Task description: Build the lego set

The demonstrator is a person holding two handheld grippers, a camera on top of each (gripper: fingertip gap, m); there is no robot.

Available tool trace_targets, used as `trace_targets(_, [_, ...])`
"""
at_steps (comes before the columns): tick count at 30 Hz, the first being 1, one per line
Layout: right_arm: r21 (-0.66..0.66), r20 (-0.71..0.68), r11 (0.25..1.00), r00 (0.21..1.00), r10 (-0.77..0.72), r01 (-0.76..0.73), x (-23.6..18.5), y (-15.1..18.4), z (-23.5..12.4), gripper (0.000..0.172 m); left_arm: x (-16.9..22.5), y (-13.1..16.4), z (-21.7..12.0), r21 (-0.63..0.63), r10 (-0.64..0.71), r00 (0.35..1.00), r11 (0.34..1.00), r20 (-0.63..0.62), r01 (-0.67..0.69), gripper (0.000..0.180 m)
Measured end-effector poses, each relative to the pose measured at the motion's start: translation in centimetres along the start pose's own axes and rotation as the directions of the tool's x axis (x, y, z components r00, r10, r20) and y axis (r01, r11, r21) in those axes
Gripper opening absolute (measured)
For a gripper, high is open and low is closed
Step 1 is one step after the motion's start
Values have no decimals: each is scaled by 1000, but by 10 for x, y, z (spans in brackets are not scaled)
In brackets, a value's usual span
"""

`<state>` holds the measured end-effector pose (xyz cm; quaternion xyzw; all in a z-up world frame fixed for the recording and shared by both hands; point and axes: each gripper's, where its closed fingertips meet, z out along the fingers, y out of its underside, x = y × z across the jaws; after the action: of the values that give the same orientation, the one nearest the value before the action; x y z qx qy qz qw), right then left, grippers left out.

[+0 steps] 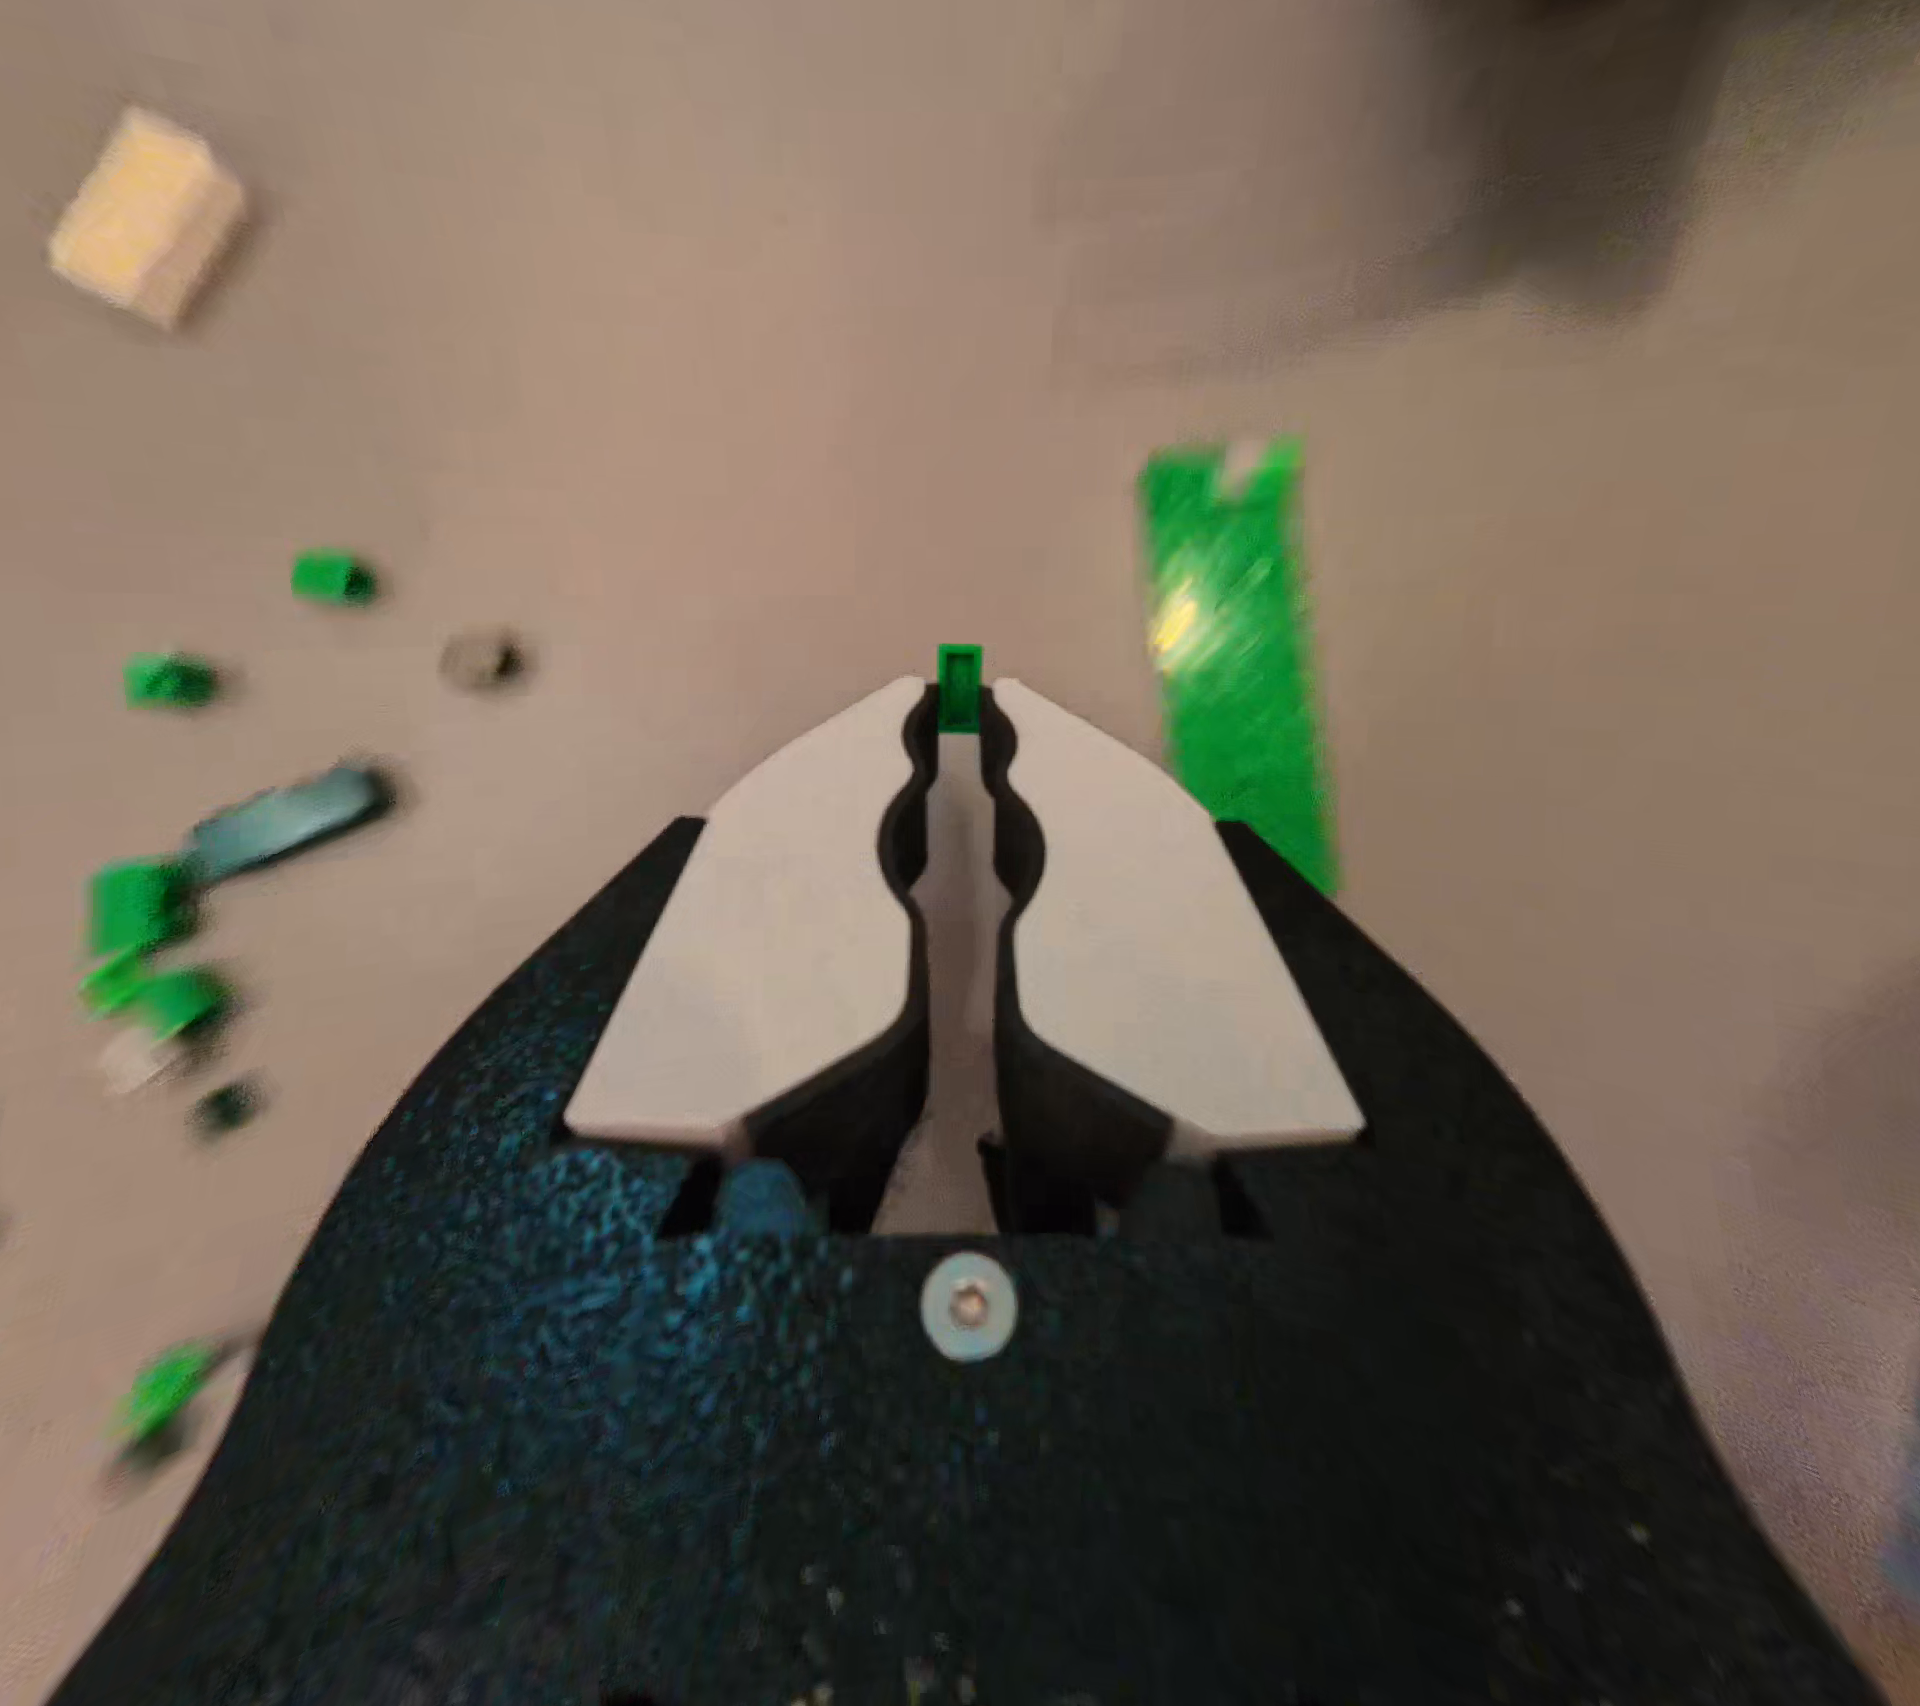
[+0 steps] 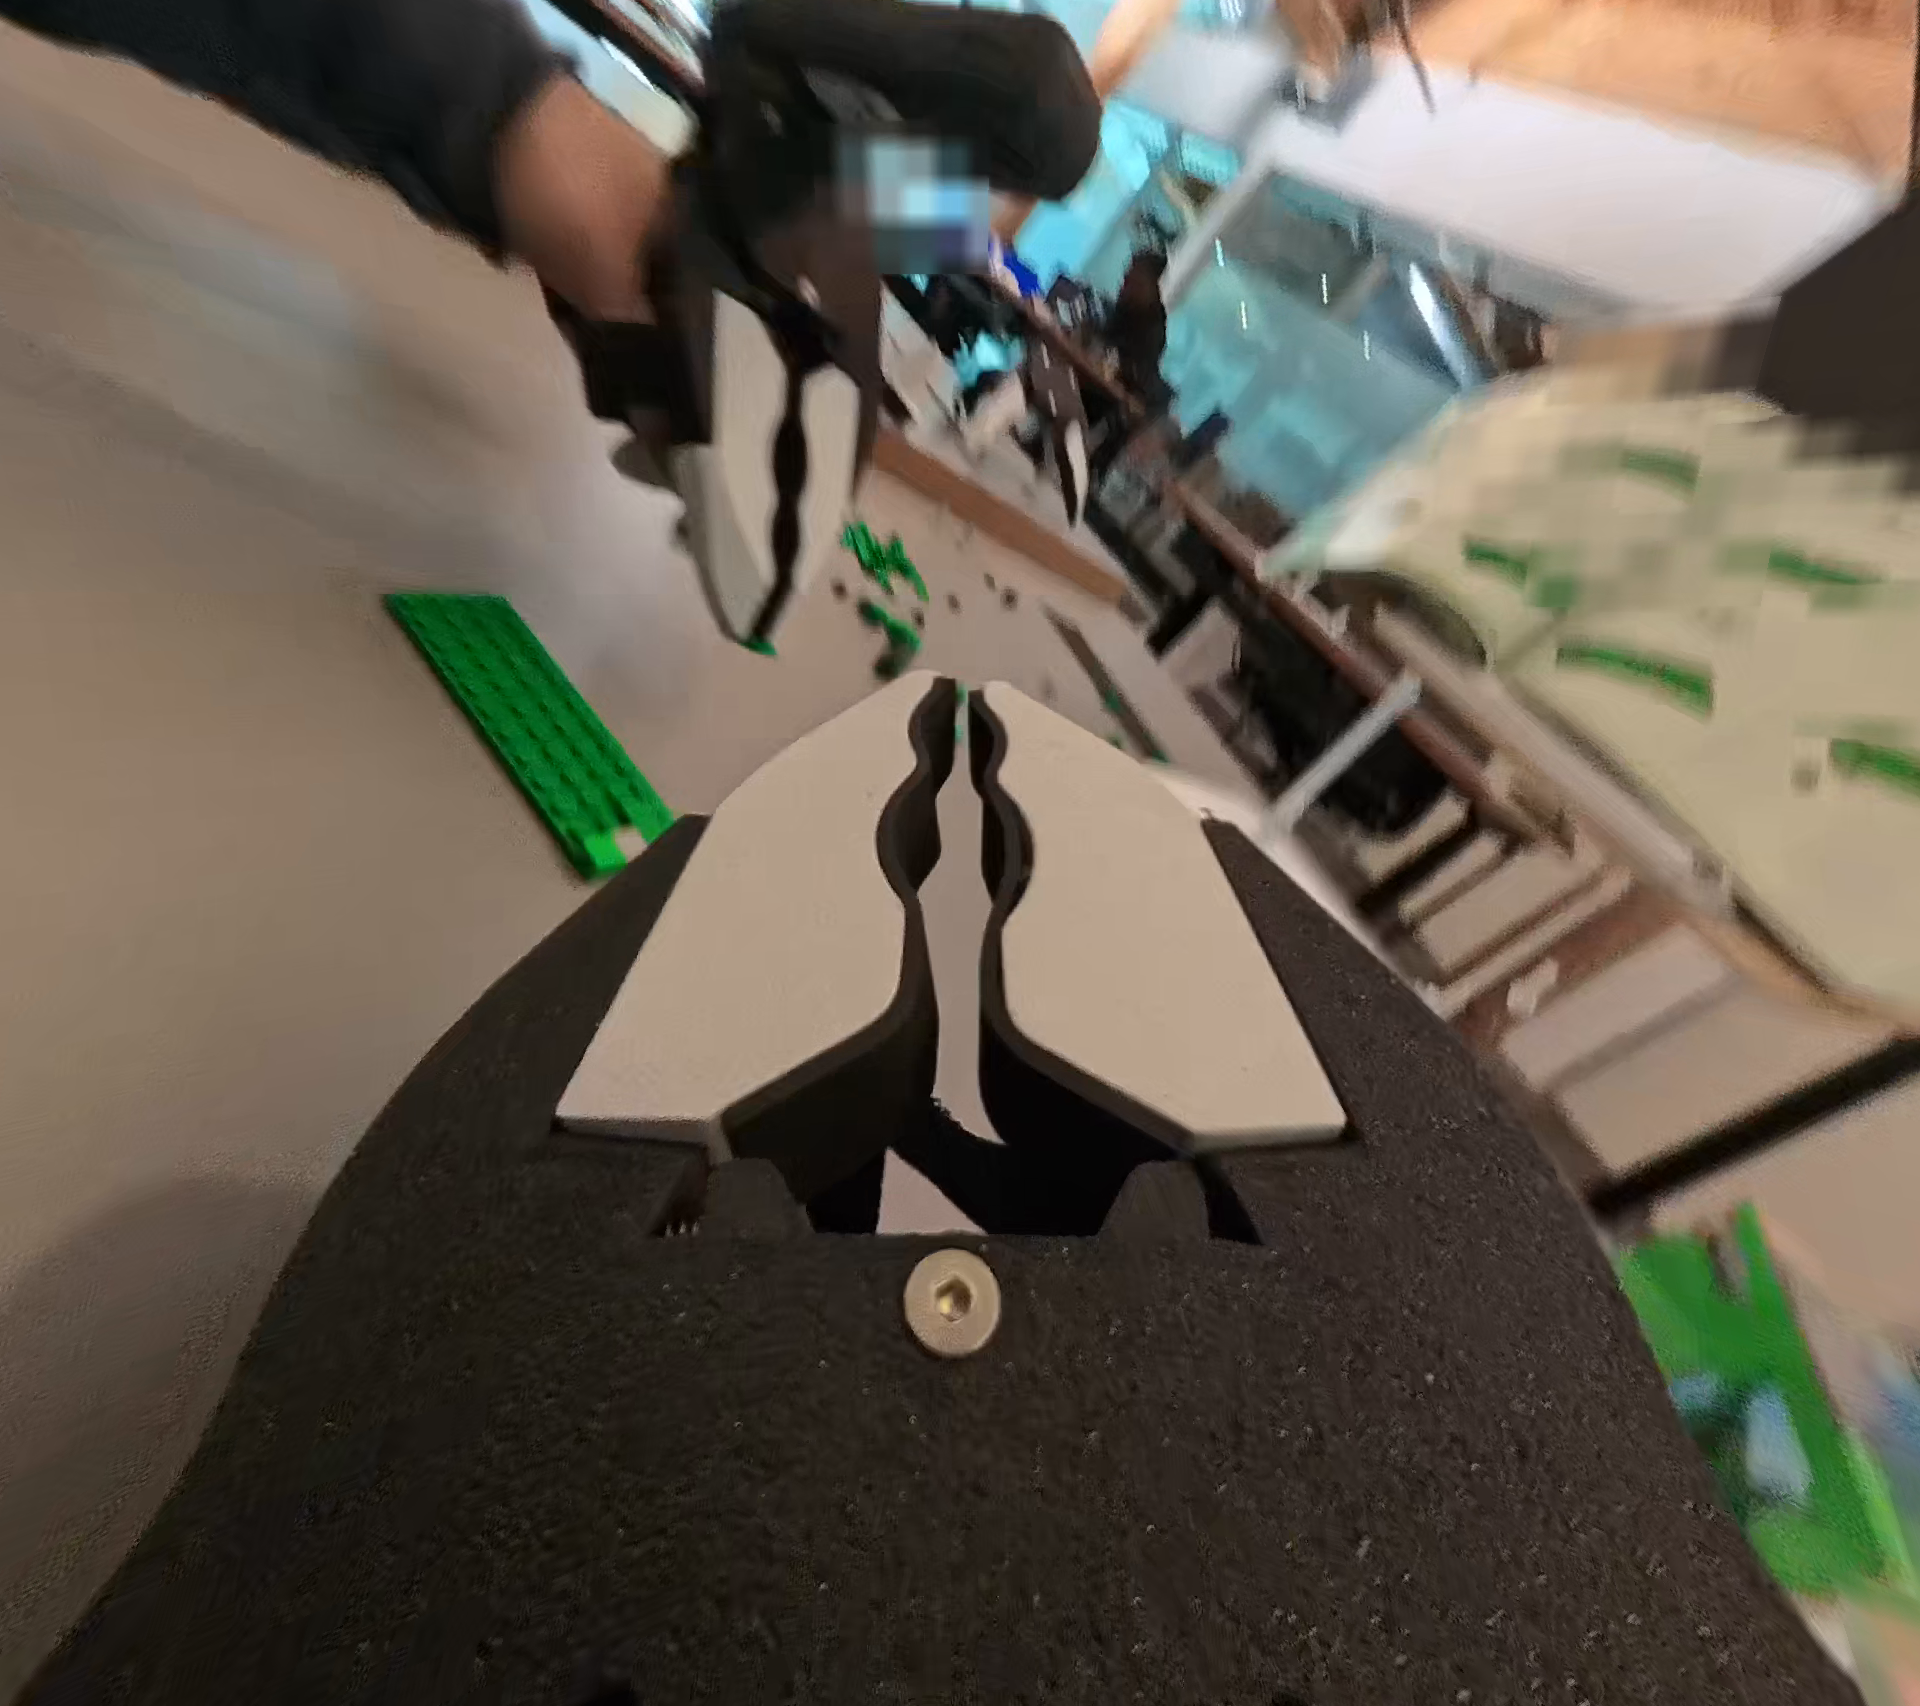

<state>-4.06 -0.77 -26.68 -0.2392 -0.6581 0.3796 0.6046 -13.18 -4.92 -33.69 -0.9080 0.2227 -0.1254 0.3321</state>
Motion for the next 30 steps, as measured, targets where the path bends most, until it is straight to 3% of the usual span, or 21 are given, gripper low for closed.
trace_targets(1, [59,24,997,998,-50,48,-4,-17,0,1,17,-24,-6,184,-53,993,980,-109,73,7])
trace_targets(2, [103,53,992,996,-78,72,-7,-32,0,6,36,-48,-19,364,-81,963,915,-258,174,7])
trace_targets(4, [144,122,988,989,-80,63,-11,-57,5,25,59,-81,-52,564,-54,853,728,-520,390,7])
trace_targets(6, [117,102,986,986,-131,119,-4,-68,14,33,67,-91,-69,606,-11,765,604,-643,518,6])
trace_targets(10, [53,90,949,945,-315,312,-1,-81,31,33,78,-98,-84,581,41,653,501,-756,641,6])
trace_targets(19, [67,154,925,913,-379,373,-21,-72,39,33,87,-92,-70,507,14,593,535,-805,676,6])
trace_targets(21, [74,154,922,909,-388,381,-24,-71,40,17,89,-92,-70,493,22,570,531,-821,689,7])
trace_targets(25, [71,188,940,921,-342,335,-23,-64,38,17,88,-92,-66,483,-2,575,540,-818,689,12])
trace_targets(26, [39,232,945,916,-326,326,-19,-55,39,17,87,-91,-66,481,-27,593,556,-805,678,29])
trace_targets(27, [-25,312,950,905,-290,312,-22,-40,38,17,84,-87,-66,511,-58,656,576,-753,638,38])
trace_targets(28, [-112,408,949,885,-225,293,-28,-21,34,17,79,-79,-58,542,-122,757,627,-642,560,43])
trace_targets(30, [-308,582,915,812,-35,260,-42,17,19,17,69,-52,-39,498,-175,939,811,-296,308,48])
